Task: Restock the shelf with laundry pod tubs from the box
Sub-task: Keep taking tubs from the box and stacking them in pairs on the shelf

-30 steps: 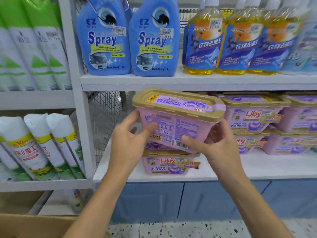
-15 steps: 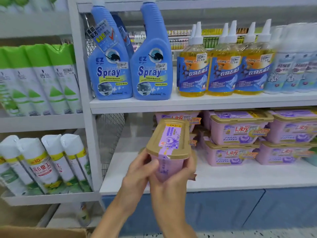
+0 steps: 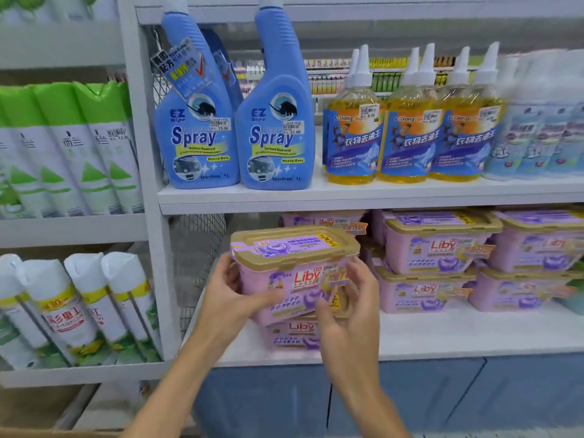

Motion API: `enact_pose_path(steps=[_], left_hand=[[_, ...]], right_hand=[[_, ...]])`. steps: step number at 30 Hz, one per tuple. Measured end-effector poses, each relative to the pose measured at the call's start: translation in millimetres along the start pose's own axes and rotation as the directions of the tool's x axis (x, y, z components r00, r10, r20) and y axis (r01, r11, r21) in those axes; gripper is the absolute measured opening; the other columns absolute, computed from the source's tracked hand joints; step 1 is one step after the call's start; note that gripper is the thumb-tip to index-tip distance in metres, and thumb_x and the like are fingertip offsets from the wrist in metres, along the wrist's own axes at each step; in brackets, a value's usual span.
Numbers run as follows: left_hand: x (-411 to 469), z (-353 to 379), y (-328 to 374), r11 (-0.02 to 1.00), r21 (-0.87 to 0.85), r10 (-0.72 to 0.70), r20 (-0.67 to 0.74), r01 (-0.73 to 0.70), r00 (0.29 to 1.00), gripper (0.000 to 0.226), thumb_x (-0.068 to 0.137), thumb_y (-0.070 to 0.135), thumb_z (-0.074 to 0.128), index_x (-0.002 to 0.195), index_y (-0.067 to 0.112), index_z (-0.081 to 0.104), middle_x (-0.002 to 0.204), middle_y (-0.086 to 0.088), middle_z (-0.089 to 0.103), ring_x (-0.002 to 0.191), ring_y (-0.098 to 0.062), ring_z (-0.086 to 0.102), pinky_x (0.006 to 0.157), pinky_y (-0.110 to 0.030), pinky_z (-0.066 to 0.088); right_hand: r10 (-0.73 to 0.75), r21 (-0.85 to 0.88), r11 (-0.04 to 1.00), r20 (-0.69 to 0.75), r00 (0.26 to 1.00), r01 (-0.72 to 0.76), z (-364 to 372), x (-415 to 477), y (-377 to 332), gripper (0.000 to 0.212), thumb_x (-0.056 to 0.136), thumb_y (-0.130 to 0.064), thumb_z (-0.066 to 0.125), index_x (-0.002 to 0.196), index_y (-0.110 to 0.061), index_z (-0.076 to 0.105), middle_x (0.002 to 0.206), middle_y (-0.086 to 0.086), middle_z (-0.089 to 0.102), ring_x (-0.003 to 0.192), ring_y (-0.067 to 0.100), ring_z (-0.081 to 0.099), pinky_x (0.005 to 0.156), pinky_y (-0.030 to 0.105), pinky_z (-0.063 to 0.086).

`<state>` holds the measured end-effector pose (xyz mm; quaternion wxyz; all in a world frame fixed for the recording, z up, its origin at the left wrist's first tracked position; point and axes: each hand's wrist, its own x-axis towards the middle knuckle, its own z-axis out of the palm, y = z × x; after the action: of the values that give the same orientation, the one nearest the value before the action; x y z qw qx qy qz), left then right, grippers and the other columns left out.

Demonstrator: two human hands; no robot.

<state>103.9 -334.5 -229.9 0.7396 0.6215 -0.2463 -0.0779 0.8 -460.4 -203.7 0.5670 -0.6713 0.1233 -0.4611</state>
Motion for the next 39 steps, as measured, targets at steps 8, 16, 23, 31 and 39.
enact_pose_path(steps=[8,16,23,31,39], left_hand=[[23.9,-11.7,-6.7,0.983,-0.093,-0.138,0.189,0.158,0.972,0.090,0.030,0.017,0.102,0.112,0.010,0.066,0.103,-0.008,0.079,0.095,-0.022,0.075,0.075,-0.032,0.061],[15.3,-0.9,-17.3,0.993,0.014,-0.119,0.079,0.119,0.990,0.045,0.068,0.012,0.078,0.111,0.011,0.065,0.098,0.005,0.080,0.091,-0.006,0.075,0.068,-0.019,0.058],[8.7,-1.7,-21.9,0.990,0.125,-0.075,0.055,0.067,0.996,0.036,0.082,0.004,0.079,0.113,0.016,0.066,0.104,0.006,0.079,0.098,-0.012,0.074,0.071,-0.020,0.058],[-31.4,-6.7,-67.9,0.967,0.124,-0.228,0.027,0.223,0.973,0.108,0.042,0.028,0.100,0.138,0.032,0.051,0.120,0.004,0.075,0.115,-0.010,0.069,0.098,-0.033,0.053],[-31.4,20.7,-92.7,0.954,0.212,-0.181,-0.151,0.211,0.972,0.040,0.071,0.005,0.089,0.101,0.020,0.067,0.093,0.009,0.080,0.087,-0.008,0.075,0.073,-0.022,0.055]], right_hand=[[0.244,-0.076,0.969,0.185,0.952,-0.233,-38.2,-7.5,58.0,0.040,0.093,-0.015,0.069,0.120,-0.040,0.055,0.103,-0.013,0.073,0.094,0.009,0.069,0.085,0.034,0.059],[0.263,-0.052,0.964,0.098,0.960,-0.259,-43.4,-3.2,61.6,0.051,0.088,-0.012,0.075,0.130,-0.034,0.054,0.106,-0.025,0.070,0.100,-0.001,0.067,0.085,0.037,0.061],[0.256,-0.109,0.964,0.121,0.959,-0.244,-45.2,-6.4,66.6,0.047,0.090,-0.020,0.072,0.130,-0.035,0.052,0.104,-0.020,0.070,0.097,-0.002,0.065,0.084,0.044,0.061],[0.436,-0.134,0.900,0.295,0.850,-0.414,-61.1,-19.9,90.2,0.086,0.066,-0.018,0.094,0.132,-0.040,0.044,0.112,-0.016,0.071,0.102,0.002,0.069,0.082,0.025,0.059],[0.452,-0.156,0.891,0.199,0.870,-0.427,-68.6,-18.0,113.8,0.040,0.077,-0.004,0.083,0.106,-0.024,0.065,0.095,-0.013,0.077,0.085,0.003,0.071,0.068,0.011,0.049]])
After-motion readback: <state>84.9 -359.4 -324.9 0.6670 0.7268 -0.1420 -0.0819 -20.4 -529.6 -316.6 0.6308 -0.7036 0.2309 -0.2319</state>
